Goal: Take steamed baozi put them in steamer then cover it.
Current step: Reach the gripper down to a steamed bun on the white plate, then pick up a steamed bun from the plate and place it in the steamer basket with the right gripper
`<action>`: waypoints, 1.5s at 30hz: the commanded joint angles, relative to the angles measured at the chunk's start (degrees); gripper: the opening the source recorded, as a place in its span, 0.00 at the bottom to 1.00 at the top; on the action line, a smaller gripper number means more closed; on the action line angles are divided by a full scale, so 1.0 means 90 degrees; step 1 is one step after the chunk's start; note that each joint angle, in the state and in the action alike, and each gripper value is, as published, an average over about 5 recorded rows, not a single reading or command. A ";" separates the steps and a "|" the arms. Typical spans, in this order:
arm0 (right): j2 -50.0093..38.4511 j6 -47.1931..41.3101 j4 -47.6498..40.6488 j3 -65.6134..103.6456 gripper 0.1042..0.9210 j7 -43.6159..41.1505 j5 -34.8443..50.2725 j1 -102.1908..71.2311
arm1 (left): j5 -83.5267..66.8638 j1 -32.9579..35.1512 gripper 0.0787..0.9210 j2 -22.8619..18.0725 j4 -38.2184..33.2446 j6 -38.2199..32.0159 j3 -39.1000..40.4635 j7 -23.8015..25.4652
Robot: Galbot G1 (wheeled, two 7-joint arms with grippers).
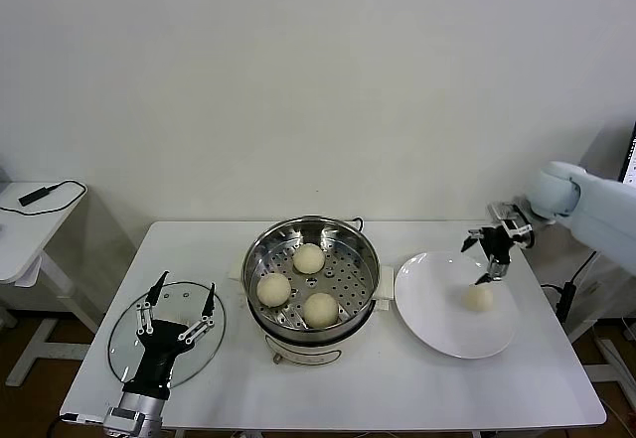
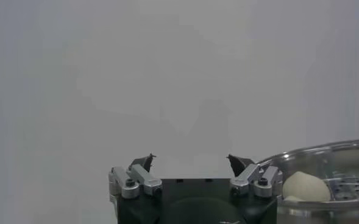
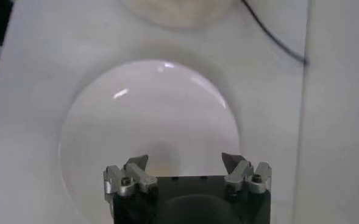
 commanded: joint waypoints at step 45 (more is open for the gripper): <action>0.1317 -0.1019 0.1406 -0.2260 0.65 -0.0768 0.2091 0.3549 | -0.0029 -0.0149 0.88 0.0124 0.0115 0.0036 0.0053 0.0029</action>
